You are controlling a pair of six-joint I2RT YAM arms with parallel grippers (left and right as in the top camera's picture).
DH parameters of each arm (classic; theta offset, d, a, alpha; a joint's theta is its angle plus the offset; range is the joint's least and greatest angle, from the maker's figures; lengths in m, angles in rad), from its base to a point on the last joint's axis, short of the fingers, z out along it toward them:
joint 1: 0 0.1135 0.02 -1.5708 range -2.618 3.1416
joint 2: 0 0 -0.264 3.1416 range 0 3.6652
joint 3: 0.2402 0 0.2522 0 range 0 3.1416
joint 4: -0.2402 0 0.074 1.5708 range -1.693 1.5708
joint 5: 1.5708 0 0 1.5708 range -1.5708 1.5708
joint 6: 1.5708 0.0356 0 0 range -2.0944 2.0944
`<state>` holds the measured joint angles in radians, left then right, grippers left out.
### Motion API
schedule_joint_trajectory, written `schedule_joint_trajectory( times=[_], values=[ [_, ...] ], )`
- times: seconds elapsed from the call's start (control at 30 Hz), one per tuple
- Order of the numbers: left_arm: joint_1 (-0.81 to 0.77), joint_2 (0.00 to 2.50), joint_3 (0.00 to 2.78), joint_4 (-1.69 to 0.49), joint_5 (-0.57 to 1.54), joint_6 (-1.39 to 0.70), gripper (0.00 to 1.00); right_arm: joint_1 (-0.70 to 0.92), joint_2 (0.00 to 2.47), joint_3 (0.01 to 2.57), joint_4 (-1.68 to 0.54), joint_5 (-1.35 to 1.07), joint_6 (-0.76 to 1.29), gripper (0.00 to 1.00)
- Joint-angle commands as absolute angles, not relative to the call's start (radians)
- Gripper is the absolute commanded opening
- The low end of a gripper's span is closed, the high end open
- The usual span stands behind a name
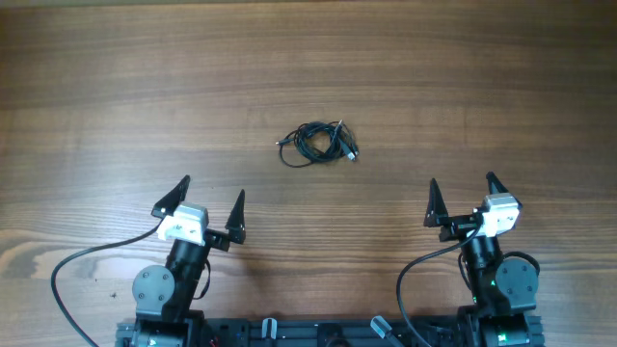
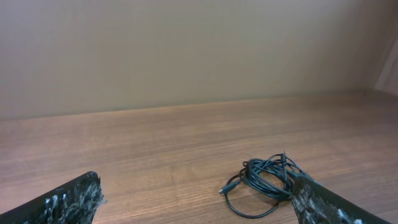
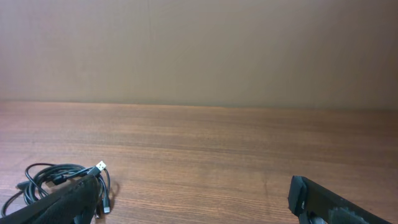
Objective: Untangle cables
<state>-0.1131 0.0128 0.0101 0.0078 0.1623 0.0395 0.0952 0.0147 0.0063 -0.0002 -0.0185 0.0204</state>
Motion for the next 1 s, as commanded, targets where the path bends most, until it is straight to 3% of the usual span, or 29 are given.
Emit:
schedule_joint_trajectory(
  times=[0.0,0.23,0.4,0.57,0.67,0.8,0.97],
  values=[
    [-0.118,0.007,0.015,-0.006,0.154,-0.064,1.00,0.091,0.005,0.016,-0.012,-0.027,0.055,1.00],
    [-0.118,0.121,0.144,-0.187,0.105,-0.091,1.00,0.091,0.120,0.127,-0.076,-0.024,0.056,1.00],
    [-0.118,0.435,0.338,-0.260,0.104,-0.091,1.00,0.091,0.346,0.295,-0.212,-0.048,0.056,1.00],
    [-0.118,0.799,0.677,-0.584,0.200,-0.091,1.00,0.091,0.661,0.532,-0.446,-0.098,0.136,1.00],
    [-0.118,0.898,0.785,-0.756,0.310,-0.091,1.00,0.091,0.796,0.615,-0.472,-0.267,0.134,1.00],
    [-0.118,0.939,0.785,-0.760,0.311,-0.091,1.00,0.091,0.849,0.621,-0.472,-0.357,0.134,1.00],
    [-0.131,0.989,0.785,-0.490,0.411,-0.254,1.00,0.091,0.849,0.621,-0.461,-0.390,0.142,1.00]
  ],
)
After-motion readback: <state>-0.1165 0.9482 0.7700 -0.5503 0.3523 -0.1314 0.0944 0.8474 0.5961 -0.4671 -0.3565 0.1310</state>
